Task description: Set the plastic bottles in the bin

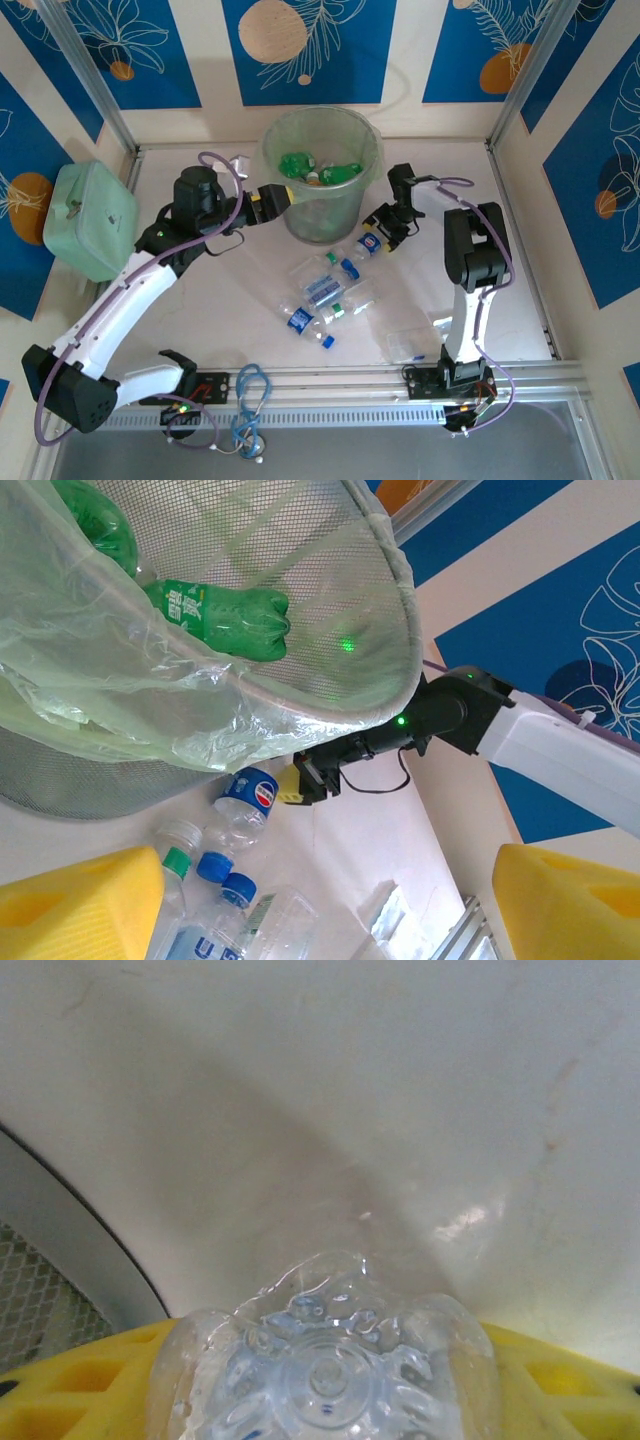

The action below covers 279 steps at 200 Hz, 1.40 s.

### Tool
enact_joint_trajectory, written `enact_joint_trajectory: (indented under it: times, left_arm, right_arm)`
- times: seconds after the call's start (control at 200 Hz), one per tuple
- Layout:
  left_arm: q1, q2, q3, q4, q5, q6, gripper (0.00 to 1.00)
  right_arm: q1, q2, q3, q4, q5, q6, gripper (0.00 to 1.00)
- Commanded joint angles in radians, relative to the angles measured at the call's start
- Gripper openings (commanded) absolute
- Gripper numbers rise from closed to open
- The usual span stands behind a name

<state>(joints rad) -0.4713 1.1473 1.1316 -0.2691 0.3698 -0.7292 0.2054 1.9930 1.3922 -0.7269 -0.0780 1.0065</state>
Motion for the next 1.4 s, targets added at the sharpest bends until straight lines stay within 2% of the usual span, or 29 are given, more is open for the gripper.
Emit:
enact_joint_trajectory:
  times: [0.0,0.165,0.275,0.455,0.57,0.655,1.01,1.27,1.39]
  left_arm:
    - [0.012,-0.002,-0.004,0.025,0.035,-0.01,0.85]
    - [0.011,0.012,0.013,0.038,0.082,-0.021,0.88]
    - [0.001,0.042,0.023,0.091,0.184,-0.062,0.88]
    - [-0.083,0.096,0.075,0.166,0.319,-0.074,0.93]
    - [-0.135,0.125,0.113,0.21,0.357,-0.084,1.0]
    - [-0.15,0.139,0.124,0.262,0.365,-0.12,1.0]
    - [-0.172,0.194,0.03,0.637,0.402,-0.441,1.0]
    - [-0.231,0.245,0.05,0.707,0.418,-0.465,1.0]
    - [-0.248,0.256,0.08,0.649,0.426,-0.41,0.94]
  right_arm:
    - [-0.011,-0.104,-0.046,-0.005,0.017,0.018,0.51]
    - [-0.021,-0.271,-0.146,0.041,0.024,0.006,0.5]
    - [-0.025,-0.433,-0.237,0.067,0.032,-0.007,0.5]
    - [-0.028,-0.769,-0.369,0.129,0.005,-0.034,0.5]
    - [-0.03,-0.967,-0.41,0.204,-0.039,-0.016,0.51]
    - [-0.03,-1.049,-0.4,0.258,-0.074,0.004,0.51]
    - [-0.022,-1.063,-0.31,0.553,-0.22,0.142,0.51]
    - [0.001,-1.01,-0.283,0.675,-0.243,0.218,0.51]
    - [0.027,-0.983,-0.257,0.663,-0.228,0.213,0.51]
